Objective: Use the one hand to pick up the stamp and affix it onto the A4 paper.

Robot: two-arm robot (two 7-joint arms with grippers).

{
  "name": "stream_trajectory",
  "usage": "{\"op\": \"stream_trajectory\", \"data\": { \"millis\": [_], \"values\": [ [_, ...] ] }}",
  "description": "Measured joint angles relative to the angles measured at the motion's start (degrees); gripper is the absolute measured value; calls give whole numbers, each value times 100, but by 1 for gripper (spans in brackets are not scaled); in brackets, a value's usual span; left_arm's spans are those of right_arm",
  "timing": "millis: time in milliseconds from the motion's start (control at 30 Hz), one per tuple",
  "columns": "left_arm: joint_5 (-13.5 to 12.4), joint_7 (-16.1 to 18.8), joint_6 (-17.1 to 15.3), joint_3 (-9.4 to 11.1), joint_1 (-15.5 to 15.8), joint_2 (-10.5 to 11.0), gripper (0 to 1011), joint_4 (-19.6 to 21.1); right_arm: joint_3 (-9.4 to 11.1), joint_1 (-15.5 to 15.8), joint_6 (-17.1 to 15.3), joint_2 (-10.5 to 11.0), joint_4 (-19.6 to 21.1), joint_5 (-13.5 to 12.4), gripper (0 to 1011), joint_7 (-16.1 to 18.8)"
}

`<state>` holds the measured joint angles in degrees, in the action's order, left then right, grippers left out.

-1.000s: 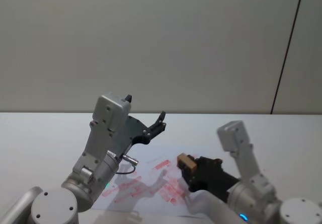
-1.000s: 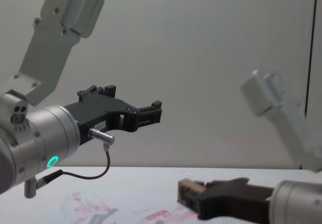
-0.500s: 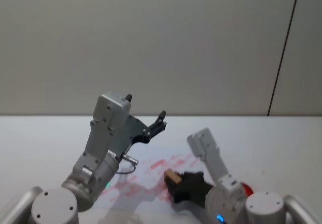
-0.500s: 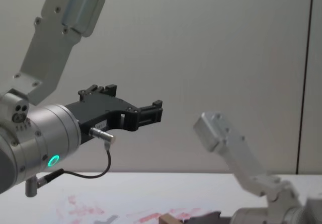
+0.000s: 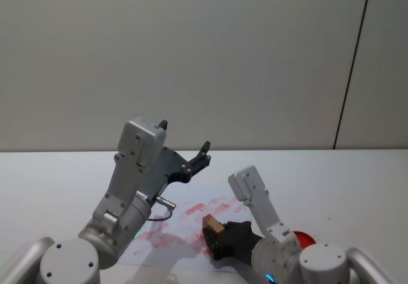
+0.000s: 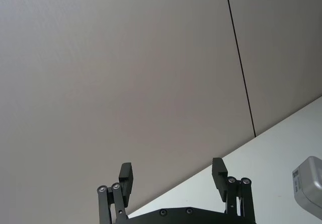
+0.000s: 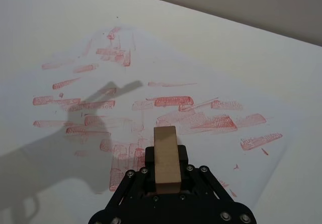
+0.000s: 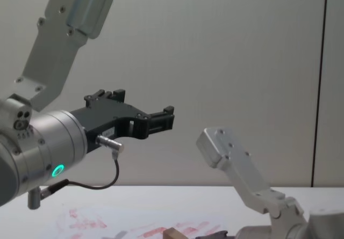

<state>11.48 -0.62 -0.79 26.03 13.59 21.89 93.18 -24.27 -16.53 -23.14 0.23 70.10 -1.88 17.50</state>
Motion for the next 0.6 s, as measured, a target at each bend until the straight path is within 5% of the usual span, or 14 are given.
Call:
{"op": "stream_trajectory", "data": {
  "millis": [600],
  "values": [
    [0,0,-1,0,0,0,1002,0,323,432,-133,387,1553,-896,221,27]
  ]
}}
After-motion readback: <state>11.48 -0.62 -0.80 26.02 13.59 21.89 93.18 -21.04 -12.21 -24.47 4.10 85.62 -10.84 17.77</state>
